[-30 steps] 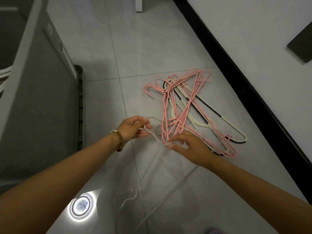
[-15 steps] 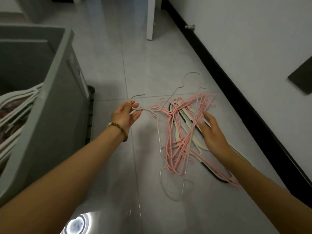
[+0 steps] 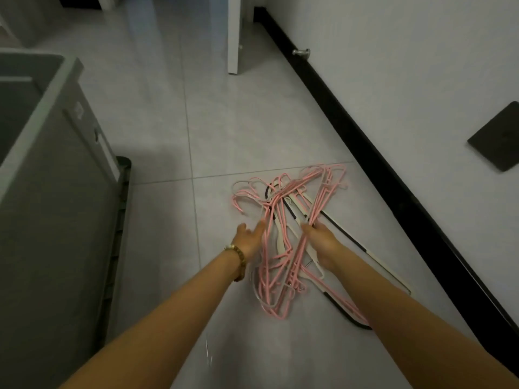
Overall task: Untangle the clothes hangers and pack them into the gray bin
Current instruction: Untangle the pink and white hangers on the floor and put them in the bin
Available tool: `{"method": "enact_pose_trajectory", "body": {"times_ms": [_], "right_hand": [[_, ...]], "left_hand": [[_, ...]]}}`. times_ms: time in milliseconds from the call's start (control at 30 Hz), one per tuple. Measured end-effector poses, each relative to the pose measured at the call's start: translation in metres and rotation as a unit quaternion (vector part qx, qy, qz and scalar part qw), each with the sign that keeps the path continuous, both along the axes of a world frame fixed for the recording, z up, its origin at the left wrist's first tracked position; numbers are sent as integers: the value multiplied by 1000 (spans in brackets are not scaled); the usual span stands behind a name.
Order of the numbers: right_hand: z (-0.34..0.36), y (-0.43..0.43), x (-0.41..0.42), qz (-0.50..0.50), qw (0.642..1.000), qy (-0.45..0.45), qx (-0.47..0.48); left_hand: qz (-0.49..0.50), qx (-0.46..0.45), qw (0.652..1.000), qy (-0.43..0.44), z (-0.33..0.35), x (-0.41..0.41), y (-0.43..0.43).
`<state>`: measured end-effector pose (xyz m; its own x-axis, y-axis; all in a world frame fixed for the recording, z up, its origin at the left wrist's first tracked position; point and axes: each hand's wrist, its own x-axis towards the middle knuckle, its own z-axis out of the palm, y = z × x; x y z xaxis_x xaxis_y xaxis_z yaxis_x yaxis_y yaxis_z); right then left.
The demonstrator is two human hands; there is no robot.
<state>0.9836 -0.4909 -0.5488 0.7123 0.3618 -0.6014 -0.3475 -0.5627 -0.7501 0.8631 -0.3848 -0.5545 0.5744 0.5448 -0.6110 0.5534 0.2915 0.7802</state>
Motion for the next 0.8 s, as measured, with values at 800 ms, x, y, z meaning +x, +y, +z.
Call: {"method": "enact_pose_trajectory", "body": {"times_ms": [800], "right_hand": [[7,-50,60,137,967,-201,81]], "left_hand": [[81,-193,962,-173,-19,35,-84]]}}
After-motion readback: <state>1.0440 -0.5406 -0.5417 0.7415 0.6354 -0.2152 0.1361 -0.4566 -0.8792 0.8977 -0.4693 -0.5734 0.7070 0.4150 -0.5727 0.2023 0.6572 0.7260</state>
